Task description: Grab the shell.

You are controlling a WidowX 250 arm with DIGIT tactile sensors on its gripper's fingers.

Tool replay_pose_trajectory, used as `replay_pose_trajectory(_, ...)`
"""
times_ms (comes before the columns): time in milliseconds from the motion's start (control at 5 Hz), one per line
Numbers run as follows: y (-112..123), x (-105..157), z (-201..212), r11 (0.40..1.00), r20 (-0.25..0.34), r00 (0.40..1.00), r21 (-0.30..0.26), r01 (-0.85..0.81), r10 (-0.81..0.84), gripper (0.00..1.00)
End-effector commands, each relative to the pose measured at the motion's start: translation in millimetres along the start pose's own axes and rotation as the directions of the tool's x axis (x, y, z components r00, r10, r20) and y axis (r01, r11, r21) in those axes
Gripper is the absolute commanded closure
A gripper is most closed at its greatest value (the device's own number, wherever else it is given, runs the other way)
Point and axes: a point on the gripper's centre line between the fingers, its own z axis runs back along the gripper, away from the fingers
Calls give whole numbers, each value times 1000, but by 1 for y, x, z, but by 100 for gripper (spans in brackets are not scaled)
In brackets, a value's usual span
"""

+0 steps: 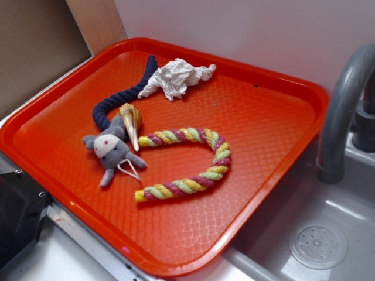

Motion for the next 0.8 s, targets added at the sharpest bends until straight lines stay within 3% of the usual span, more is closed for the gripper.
replay_pose_trajectory(0,0,0,0,1000,0,1000,0,0,0,0)
replay_pose_trajectory(400,-10,41,-31,920,75,917,-24,-392,392,0)
replay_pose_trajectory(600,-9,57,-57,870,121,864,7,-493,489,0)
